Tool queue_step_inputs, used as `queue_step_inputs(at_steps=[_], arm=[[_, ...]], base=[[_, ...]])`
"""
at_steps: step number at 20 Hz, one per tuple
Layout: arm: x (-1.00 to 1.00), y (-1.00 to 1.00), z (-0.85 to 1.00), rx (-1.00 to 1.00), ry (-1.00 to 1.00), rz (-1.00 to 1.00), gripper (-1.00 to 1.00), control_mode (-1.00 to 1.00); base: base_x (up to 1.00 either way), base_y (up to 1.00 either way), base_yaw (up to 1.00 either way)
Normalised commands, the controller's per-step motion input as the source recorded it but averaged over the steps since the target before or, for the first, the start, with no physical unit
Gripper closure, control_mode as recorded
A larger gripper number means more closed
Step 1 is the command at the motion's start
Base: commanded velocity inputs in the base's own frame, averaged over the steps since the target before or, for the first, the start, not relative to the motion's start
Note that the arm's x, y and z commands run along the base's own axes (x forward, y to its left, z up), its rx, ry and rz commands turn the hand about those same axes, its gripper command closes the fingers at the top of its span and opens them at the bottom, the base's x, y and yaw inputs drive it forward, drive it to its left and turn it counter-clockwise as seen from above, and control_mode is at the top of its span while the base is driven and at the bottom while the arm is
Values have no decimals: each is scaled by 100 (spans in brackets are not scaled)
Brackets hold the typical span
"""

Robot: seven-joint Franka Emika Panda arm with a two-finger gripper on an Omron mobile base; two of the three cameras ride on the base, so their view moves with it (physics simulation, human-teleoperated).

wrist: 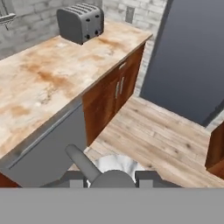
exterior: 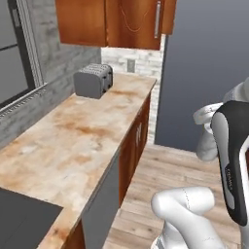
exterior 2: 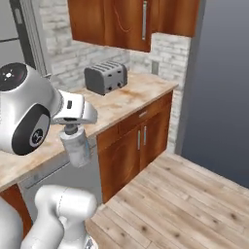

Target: Pick up the soap dispenser and soap dispenser from the sink, and place them back in the cabinet, and close the cabinet doors.

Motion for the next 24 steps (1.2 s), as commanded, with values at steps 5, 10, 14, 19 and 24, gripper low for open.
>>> queue_step_inputs(at_steps=[5, 10, 14, 19, 24], arm=[[0, 0, 0, 0, 0, 0, 100, 100], [0, 0, 0, 0, 0, 0, 100, 100], [0, 0, 0, 0, 0, 0, 100, 100], [0, 0, 0, 0, 0, 0, 100, 100], [0, 0, 0, 0, 0, 0, 100, 100]], base=[[5, -1, -60], [11, 1, -56], [25, 40, -43], [54, 36, -28], [73, -15, -4]])
